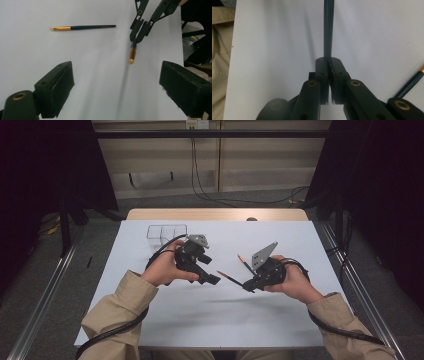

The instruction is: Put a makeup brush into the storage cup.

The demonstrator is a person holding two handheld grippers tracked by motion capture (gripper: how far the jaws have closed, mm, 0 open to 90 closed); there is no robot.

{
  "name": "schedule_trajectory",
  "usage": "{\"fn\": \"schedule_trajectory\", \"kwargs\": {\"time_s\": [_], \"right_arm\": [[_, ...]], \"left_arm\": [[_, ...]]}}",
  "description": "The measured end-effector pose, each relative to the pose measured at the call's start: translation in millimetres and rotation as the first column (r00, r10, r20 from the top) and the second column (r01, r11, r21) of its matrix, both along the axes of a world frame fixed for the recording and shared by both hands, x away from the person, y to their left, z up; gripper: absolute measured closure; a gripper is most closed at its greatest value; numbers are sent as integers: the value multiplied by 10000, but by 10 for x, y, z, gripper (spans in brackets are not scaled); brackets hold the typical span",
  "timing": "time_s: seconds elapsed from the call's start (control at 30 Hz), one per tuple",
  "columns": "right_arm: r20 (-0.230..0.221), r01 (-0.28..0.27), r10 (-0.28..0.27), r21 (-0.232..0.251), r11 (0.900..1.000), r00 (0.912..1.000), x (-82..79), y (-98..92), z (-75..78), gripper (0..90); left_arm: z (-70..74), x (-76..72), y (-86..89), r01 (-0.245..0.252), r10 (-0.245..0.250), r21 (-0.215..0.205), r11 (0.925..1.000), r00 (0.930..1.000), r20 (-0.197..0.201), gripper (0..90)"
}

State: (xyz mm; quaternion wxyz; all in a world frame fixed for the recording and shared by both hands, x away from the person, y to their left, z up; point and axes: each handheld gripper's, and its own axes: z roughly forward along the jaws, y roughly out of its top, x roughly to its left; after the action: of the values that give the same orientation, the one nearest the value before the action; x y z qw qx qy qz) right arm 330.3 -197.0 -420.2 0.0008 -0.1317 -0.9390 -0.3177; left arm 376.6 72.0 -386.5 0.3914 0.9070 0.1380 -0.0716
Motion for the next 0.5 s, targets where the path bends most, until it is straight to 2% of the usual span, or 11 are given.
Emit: {"fn": "schedule_trajectory", "kwargs": {"time_s": [0.2,0.3,0.5], "right_arm": [[-29,200,-199,392,9990,9998,4,-15,-1,862],[-118,315,-308,615,9976,9995,6,-13,-3,862],[-141,584,-572,1068,9926,9983,8,-2,-10,863]], "left_arm": [[-17,8,39,-236,243,-522,9984,9996,127,106],[-30,1,56,-437,451,-957,9945,9989,125,102],[-66,5,102,-652,703,-1444,9874,9971,308,88]]}}
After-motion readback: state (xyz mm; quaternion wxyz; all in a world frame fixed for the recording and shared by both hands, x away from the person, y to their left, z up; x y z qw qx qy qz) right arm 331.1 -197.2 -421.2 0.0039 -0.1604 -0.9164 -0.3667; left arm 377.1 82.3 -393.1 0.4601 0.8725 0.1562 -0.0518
